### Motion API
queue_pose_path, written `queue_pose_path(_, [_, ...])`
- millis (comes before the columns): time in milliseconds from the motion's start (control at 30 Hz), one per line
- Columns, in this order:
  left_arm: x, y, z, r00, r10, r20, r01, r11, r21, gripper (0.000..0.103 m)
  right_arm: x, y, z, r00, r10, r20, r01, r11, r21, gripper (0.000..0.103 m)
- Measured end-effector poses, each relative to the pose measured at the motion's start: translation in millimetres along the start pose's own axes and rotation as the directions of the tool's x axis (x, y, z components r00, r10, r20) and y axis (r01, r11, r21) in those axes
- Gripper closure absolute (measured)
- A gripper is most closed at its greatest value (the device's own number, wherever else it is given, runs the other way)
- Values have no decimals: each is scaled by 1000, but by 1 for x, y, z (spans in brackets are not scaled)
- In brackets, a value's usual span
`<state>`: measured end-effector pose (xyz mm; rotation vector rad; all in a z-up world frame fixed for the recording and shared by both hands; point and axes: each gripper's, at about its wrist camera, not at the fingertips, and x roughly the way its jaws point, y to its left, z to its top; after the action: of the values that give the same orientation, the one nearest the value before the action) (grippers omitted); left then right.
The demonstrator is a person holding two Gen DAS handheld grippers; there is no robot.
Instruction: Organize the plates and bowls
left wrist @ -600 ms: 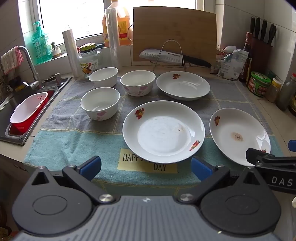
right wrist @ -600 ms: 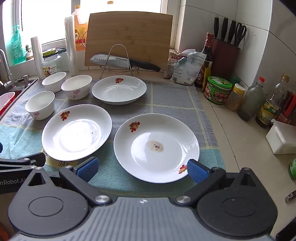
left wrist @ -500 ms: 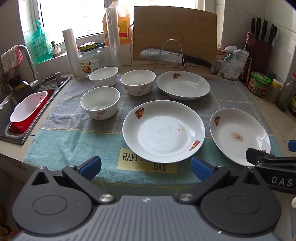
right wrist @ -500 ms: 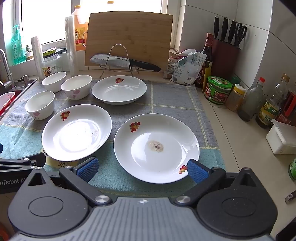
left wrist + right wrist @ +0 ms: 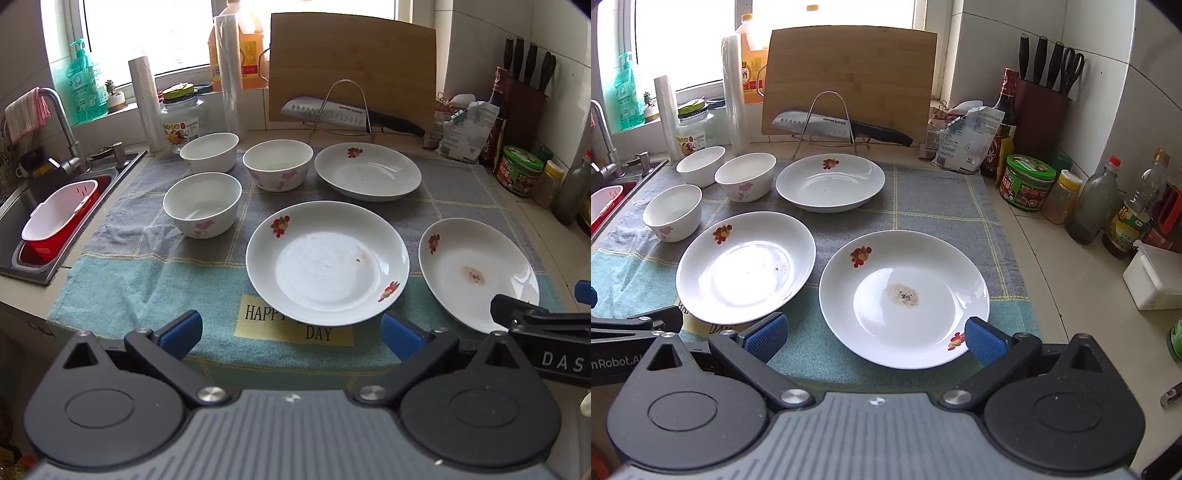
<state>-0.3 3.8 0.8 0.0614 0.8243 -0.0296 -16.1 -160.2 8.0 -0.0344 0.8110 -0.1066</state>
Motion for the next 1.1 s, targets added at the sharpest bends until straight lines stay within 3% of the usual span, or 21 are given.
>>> queue_pose_path(1100, [-6,-1,0,1000,15,6,-15,1000,-9,1,-5,-3,-1,1000,5,17,-5,1000,-1,0])
